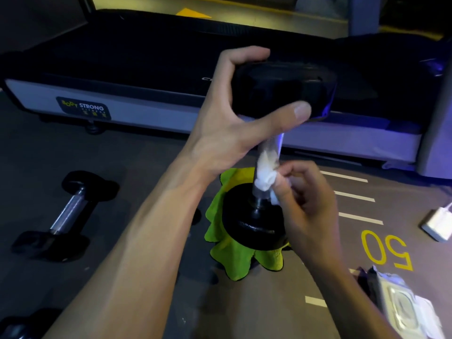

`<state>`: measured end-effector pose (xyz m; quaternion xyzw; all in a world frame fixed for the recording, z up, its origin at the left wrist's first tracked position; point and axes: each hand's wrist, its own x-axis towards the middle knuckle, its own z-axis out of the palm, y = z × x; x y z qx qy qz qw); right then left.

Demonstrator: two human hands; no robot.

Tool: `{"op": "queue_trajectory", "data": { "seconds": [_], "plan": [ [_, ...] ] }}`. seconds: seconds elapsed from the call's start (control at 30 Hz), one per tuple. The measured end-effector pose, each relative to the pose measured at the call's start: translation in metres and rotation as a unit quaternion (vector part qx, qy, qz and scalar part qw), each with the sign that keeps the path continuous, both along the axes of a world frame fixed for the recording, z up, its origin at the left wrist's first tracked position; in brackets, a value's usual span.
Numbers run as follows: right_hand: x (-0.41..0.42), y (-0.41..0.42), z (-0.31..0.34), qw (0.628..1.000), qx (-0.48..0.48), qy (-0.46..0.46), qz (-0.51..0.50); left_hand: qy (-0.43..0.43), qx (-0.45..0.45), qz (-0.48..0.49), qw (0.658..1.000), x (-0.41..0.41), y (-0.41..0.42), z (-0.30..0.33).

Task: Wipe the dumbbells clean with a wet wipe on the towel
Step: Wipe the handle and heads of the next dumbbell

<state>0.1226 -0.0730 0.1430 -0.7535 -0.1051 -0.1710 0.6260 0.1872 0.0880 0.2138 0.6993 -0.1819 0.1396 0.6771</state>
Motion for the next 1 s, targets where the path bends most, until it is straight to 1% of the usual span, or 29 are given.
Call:
{"op": "queue_trajectory", "data": {
  "seconds": [0.07, 0.17, 0.2, 0.3, 0.33, 0.4, 0.47, 0.6, 0.73, 0.83, 0.93, 1.0],
  "plan": [
    [-0.002, -0.005, -0.006, 0.999, 0.003, 0.033, 0.021, 0.011, -0.004, 0.000, 1.000, -0.003, 0.001, -0.008],
    [-0.004, -0.008, -0.007, 0.999, 0.005, 0.044, 0.023, 0.097, -0.016, -0.012, 0.995, -0.014, -0.006, -0.027],
    [-0.004, -0.008, -0.007, 0.999, 0.000, 0.046, 0.022, 0.123, -0.002, 0.005, 0.992, -0.019, -0.009, -0.035],
    [-0.004, -0.009, -0.007, 0.998, -0.037, 0.047, 0.022, 0.152, 0.057, 0.045, 0.986, -0.031, -0.019, -0.049],
    [-0.003, -0.009, -0.007, 0.997, -0.057, 0.042, 0.020, 0.162, 0.057, 0.044, 0.984, -0.033, -0.022, -0.049],
    [-0.004, -0.008, -0.006, 0.995, -0.089, 0.032, 0.011, 0.190, 0.026, 0.027, 0.981, -0.034, -0.022, -0.047],
    [-0.009, -0.006, -0.005, 0.995, -0.092, 0.024, 0.005, 0.203, -0.001, 0.014, 0.979, -0.036, -0.020, -0.044],
    [-0.019, -0.006, -0.005, 0.999, -0.035, 0.006, -0.031, 0.174, -0.003, 0.045, 0.984, -0.047, -0.010, -0.052],
    [-0.034, 0.008, -0.001, 0.998, 0.031, 0.039, -0.046, 0.153, -0.076, 0.056, 0.984, -0.066, 0.008, -0.064],
    [-0.043, 0.024, 0.006, 0.993, 0.090, 0.069, -0.013, 0.160, -0.144, 0.078, 0.973, -0.080, 0.022, -0.069],
    [-0.051, 0.038, -0.003, 0.978, 0.157, 0.134, 0.036, 0.212, -0.221, 0.115, 0.945, -0.092, 0.040, -0.075],
    [-0.058, 0.053, -0.018, 0.967, 0.178, 0.171, 0.061, 0.229, -0.207, 0.162, 0.937, -0.099, 0.064, -0.084]
  ]
}}
